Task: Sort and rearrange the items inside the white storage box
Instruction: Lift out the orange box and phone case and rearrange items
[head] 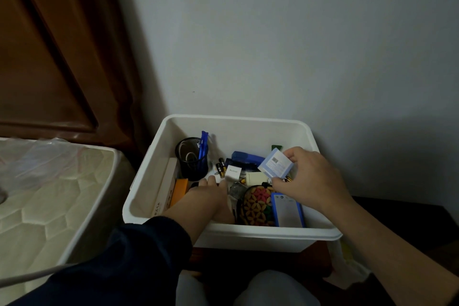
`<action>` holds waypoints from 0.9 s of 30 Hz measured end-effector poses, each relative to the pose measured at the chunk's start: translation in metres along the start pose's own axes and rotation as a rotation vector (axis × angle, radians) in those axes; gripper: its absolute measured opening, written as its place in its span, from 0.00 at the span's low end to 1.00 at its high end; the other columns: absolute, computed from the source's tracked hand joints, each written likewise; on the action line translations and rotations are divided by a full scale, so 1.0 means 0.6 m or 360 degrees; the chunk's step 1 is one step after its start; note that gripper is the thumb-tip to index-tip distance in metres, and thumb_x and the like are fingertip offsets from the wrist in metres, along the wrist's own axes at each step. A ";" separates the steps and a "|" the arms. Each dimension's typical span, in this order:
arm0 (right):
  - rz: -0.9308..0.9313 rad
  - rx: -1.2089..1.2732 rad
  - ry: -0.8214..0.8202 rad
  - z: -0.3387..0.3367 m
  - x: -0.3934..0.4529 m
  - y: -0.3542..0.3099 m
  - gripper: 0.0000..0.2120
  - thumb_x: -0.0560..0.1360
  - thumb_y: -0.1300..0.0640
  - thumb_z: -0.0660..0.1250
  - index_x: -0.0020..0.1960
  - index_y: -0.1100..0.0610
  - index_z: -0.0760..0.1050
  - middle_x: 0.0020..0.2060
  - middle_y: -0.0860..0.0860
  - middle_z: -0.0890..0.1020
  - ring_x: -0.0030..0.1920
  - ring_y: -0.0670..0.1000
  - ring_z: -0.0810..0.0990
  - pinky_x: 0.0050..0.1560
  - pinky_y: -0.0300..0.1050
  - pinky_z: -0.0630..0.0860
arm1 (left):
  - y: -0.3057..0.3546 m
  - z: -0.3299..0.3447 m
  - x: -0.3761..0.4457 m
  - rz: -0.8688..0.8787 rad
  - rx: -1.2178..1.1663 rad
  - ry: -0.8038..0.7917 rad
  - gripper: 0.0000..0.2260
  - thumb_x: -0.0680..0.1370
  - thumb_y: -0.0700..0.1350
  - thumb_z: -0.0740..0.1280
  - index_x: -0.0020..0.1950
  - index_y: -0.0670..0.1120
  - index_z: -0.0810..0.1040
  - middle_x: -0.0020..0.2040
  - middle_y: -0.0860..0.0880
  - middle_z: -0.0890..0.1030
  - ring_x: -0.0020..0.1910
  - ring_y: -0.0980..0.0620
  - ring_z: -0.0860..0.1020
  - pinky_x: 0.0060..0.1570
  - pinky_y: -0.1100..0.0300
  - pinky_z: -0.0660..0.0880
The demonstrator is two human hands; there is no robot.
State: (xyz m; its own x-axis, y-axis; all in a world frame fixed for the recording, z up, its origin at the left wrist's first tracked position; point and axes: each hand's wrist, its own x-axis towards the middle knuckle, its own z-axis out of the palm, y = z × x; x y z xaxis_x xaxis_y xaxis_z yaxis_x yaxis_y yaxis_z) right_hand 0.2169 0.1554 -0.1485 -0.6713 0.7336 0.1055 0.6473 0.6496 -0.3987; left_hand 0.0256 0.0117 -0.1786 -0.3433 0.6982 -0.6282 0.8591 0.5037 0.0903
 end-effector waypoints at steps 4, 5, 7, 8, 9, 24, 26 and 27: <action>-0.0028 0.0024 0.0003 0.000 0.000 0.001 0.23 0.65 0.35 0.75 0.56 0.38 0.72 0.48 0.38 0.79 0.50 0.44 0.77 0.38 0.42 0.75 | -0.001 0.002 0.002 -0.0059 0.0000 0.0018 0.42 0.76 0.60 0.73 0.83 0.49 0.57 0.80 0.40 0.57 0.79 0.36 0.58 0.75 0.38 0.65; -0.0036 0.0023 -0.0001 0.000 0.000 0.001 0.23 0.65 0.35 0.75 0.56 0.38 0.73 0.48 0.38 0.79 0.50 0.43 0.77 0.36 0.39 0.72 | 0.000 0.002 0.002 -0.0073 -0.0016 0.0008 0.41 0.76 0.59 0.74 0.83 0.49 0.57 0.80 0.40 0.57 0.79 0.36 0.58 0.75 0.38 0.65; -0.0046 0.0003 -0.0024 -0.001 -0.001 0.000 0.24 0.65 0.34 0.75 0.57 0.37 0.72 0.47 0.36 0.77 0.51 0.43 0.76 0.34 0.36 0.66 | 0.001 0.002 0.002 -0.0098 -0.0033 -0.0002 0.41 0.77 0.58 0.73 0.83 0.48 0.56 0.80 0.39 0.56 0.79 0.35 0.58 0.76 0.39 0.64; -0.0046 -0.0014 -0.0036 -0.001 -0.001 0.000 0.25 0.65 0.34 0.75 0.58 0.37 0.72 0.47 0.36 0.76 0.52 0.43 0.75 0.34 0.35 0.65 | 0.001 0.001 -0.001 -0.0116 -0.0029 -0.0005 0.42 0.77 0.58 0.73 0.84 0.48 0.55 0.81 0.39 0.56 0.80 0.35 0.58 0.76 0.39 0.64; -0.0046 -0.0028 -0.0045 -0.001 -0.001 0.001 0.26 0.64 0.34 0.75 0.59 0.37 0.73 0.47 0.36 0.76 0.53 0.43 0.75 0.35 0.35 0.65 | 0.000 0.000 -0.003 -0.0131 -0.0024 -0.0008 0.42 0.78 0.57 0.72 0.84 0.47 0.54 0.81 0.38 0.55 0.80 0.34 0.58 0.77 0.39 0.64; -0.0452 -0.0301 -0.0640 0.040 -0.009 -0.008 0.30 0.62 0.24 0.67 0.59 0.38 0.78 0.55 0.39 0.78 0.70 0.50 0.65 0.79 0.66 0.35 | -0.052 0.022 -0.144 0.0260 -0.0522 0.1072 0.23 0.78 0.70 0.53 0.68 0.63 0.71 0.64 0.60 0.71 0.62 0.59 0.69 0.63 0.57 0.70; -0.0441 -0.0329 -0.0663 0.045 -0.005 -0.005 0.29 0.62 0.27 0.69 0.61 0.37 0.78 0.57 0.42 0.77 0.71 0.51 0.63 0.80 0.64 0.37 | -0.048 0.041 -0.145 0.0264 -0.0413 0.1014 0.24 0.77 0.71 0.50 0.68 0.63 0.70 0.64 0.60 0.70 0.62 0.59 0.69 0.62 0.59 0.68; -0.0448 -0.0359 -0.0690 0.046 -0.004 -0.005 0.29 0.63 0.27 0.70 0.61 0.36 0.78 0.57 0.42 0.77 0.70 0.52 0.63 0.80 0.63 0.38 | -0.047 0.045 -0.140 0.0236 -0.0337 0.1037 0.23 0.79 0.69 0.51 0.69 0.63 0.70 0.64 0.59 0.70 0.62 0.58 0.70 0.61 0.59 0.66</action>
State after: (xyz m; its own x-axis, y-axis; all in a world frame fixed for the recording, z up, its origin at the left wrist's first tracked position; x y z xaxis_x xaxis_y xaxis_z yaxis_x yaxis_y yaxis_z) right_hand 0.2067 0.1463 -0.1731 -0.8854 0.4077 -0.2232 0.4509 0.8700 -0.1994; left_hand 0.0405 -0.0748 -0.1489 -0.4429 0.8965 -0.0121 0.8447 0.4218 0.3295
